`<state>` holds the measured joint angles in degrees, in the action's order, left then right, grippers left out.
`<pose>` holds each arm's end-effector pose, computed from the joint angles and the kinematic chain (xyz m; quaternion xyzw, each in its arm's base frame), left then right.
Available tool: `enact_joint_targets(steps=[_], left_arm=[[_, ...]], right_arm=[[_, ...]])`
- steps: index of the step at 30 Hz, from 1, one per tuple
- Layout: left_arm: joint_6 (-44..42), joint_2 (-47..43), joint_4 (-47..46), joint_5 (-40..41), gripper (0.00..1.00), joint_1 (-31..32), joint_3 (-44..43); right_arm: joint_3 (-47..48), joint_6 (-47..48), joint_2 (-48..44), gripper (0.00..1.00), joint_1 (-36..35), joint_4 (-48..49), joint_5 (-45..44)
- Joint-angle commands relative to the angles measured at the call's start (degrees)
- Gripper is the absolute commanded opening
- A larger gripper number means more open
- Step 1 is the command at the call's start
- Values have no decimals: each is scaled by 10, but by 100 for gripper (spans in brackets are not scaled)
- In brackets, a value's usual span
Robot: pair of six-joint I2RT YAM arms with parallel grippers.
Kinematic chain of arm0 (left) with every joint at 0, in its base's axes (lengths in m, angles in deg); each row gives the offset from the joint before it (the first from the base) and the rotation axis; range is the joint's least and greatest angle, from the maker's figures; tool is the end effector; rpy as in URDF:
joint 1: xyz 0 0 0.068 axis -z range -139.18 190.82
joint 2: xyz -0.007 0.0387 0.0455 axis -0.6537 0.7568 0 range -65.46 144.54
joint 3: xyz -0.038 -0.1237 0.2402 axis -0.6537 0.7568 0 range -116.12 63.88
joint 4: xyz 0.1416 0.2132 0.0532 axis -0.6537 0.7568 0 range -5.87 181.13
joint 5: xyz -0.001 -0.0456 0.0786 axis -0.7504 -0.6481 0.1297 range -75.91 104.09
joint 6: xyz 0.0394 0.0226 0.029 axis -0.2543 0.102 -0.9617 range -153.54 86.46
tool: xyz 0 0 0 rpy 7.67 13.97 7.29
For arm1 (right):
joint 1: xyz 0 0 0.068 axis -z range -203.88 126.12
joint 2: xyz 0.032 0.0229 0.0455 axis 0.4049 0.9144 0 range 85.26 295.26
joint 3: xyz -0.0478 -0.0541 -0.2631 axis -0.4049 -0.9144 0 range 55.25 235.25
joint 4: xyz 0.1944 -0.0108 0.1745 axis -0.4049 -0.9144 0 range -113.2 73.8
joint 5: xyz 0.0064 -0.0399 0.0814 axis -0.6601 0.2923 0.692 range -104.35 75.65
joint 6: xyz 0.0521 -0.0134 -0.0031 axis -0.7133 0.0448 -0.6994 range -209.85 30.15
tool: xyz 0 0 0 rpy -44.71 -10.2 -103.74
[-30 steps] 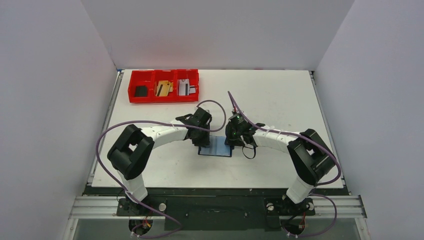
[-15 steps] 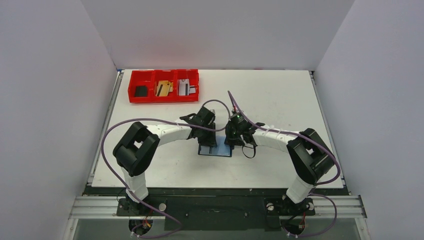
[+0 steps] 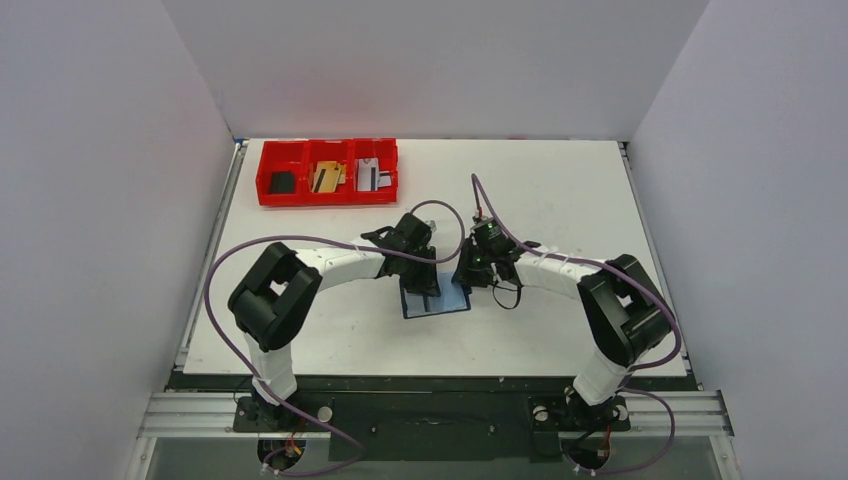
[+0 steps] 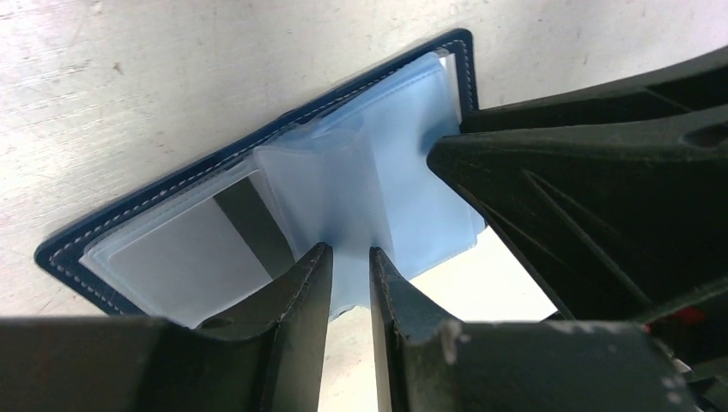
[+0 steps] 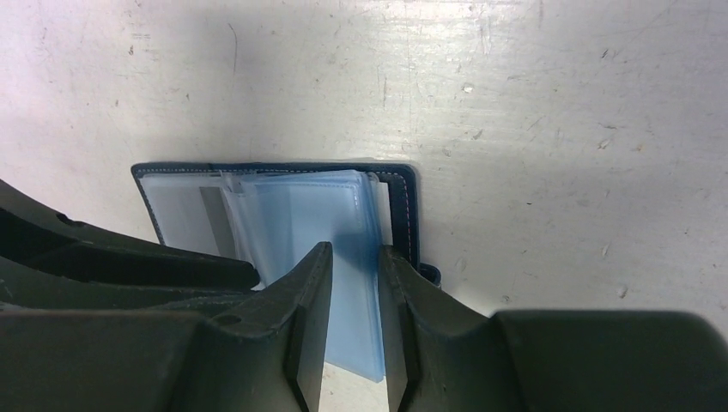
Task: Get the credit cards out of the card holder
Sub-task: Remove the credit card from the card holder.
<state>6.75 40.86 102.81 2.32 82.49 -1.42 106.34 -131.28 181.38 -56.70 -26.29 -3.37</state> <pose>0.2741 -0.2536 0.1574 0.0383 0.9598 -0.2452 0.1314 0.2703 0.1824 0.1557 0.0427 0.9491 0.2528 0.1828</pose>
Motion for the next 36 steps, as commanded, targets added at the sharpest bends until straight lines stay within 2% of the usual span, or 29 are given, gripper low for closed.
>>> enact_joint_targets(steps=[1, 14, 20, 36], left_arm=[[1, 3, -43, -40, 20, 4, -18], [15, 29, -55, -81, 20, 1, -24], [24, 38, -41, -88, 19, -1, -37], [37, 50, -37, -115, 19, -10, -40]], right_arm=[[-4, 6, -21, 23, 9, 28, 25], [-30, 14, -92, 24, 16, 15, -1], [-40, 26, -111, 25, -21, 8, -26], [-69, 11, -81, 25, -96, 35, -55]])
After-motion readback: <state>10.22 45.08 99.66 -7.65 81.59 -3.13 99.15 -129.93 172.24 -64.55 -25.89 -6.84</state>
